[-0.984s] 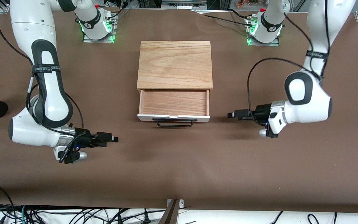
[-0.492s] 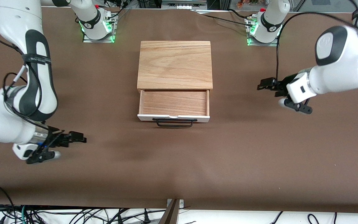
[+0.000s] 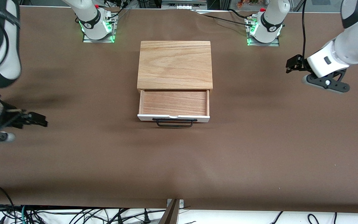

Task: Pull top drawer with both arms simultaneously

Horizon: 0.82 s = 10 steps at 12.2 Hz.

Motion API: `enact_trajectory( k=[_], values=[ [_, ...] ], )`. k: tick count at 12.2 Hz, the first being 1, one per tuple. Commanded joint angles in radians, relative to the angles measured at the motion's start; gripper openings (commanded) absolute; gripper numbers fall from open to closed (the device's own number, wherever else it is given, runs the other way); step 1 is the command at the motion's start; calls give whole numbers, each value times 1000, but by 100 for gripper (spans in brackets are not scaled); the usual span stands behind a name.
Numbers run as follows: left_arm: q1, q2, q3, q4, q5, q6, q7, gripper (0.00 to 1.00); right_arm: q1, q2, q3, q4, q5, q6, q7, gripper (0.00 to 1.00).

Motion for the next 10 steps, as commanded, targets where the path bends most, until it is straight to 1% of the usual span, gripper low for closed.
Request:
enact_trajectory(
  k=[1, 2, 3, 5, 6, 7, 8, 9, 10],
  values=[
    [-22, 29, -3, 117, 152, -37, -30, 100, -71, -144, 65, -72, -105, -36, 26, 100],
    [-31, 33, 0, 125, 178, -35, -20, 100, -111, -196, 100, -99, -117, -62, 26, 100],
    [-31, 36, 6, 122, 171, -35, -20, 100, -131, -244, 114, -130, -122, -88, 29, 100],
    [-31, 41, 6, 119, 166, -58, -37, 100, -160, -288, 119, -155, -159, -142, 38, 100],
    [-33, 46, 6, 124, 163, -57, -45, 100, -167, -308, 119, -157, -157, -172, 69, 100],
    [-31, 46, 8, 125, 95, -57, -63, 100, -167, -325, 119, -166, -151, -194, 109, 100],
    [-33, 44, 59, 125, 2, -57, -92, 100, -168, -357, 120, -195, -148, -199, 118, 100],
    [-39, 44, 93, 127, -18, -55, -94, 100, -167, -384, 120, -248, -144, -188, 114, 100],
    [-47, 46, 97, 127, -13, -53, -95, 100, -167, -394, 122, -265, -136, -183, 112, 100]
  ],
)
